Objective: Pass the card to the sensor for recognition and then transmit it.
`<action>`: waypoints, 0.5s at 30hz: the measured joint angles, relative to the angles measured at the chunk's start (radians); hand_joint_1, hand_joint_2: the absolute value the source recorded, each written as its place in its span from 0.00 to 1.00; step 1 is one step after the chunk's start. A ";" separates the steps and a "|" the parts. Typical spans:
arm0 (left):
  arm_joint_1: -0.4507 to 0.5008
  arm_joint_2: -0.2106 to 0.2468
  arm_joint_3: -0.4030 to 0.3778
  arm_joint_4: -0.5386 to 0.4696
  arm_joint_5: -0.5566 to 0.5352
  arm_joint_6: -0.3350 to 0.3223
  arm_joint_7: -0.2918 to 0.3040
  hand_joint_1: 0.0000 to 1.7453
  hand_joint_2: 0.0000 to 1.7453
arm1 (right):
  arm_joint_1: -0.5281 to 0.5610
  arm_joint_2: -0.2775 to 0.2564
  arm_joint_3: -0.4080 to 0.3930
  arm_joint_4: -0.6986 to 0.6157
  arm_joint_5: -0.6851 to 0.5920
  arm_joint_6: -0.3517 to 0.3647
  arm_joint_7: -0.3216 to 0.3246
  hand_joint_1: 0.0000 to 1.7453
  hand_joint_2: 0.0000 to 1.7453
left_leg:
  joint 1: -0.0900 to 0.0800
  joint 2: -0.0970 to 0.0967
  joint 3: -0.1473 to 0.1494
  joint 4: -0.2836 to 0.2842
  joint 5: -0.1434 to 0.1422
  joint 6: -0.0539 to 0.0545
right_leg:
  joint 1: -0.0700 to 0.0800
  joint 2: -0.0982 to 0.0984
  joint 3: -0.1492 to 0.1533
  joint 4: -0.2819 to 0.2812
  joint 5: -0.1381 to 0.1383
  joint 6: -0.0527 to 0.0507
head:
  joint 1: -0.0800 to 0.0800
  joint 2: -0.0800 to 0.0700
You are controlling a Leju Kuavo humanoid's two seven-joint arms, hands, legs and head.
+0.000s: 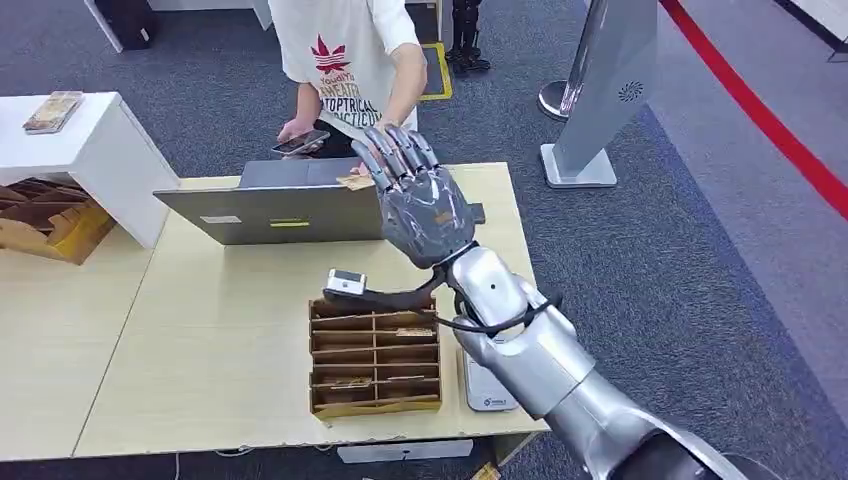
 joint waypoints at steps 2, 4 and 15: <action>-0.002 0.000 -0.003 0.000 -0.004 -0.001 0.002 0.00 0.00 | -0.014 0.006 0.002 0.019 0.008 0.002 0.003 0.00 1.00 | 0.000 0.000 0.000 0.000 0.000 0.000 | 0.000 0.000 0.000 0.000 0.000 0.000 | 0.000 0.000; -0.005 0.000 -0.011 0.000 -0.009 -0.002 0.007 0.00 0.00 | -0.029 0.015 0.003 0.048 0.017 0.004 0.009 0.00 1.00 | 0.000 0.000 0.000 0.000 0.000 0.000 | 0.000 0.000 0.000 0.000 0.000 0.000 | 0.000 0.000; -0.010 0.000 -0.039 0.000 -0.018 -0.004 0.017 0.00 0.00 | -0.081 0.042 0.003 0.145 0.038 0.013 0.038 0.00 1.00 | 0.000 0.000 0.000 0.000 0.000 0.000 | 0.000 0.000 0.000 0.000 0.000 0.000 | 0.000 0.000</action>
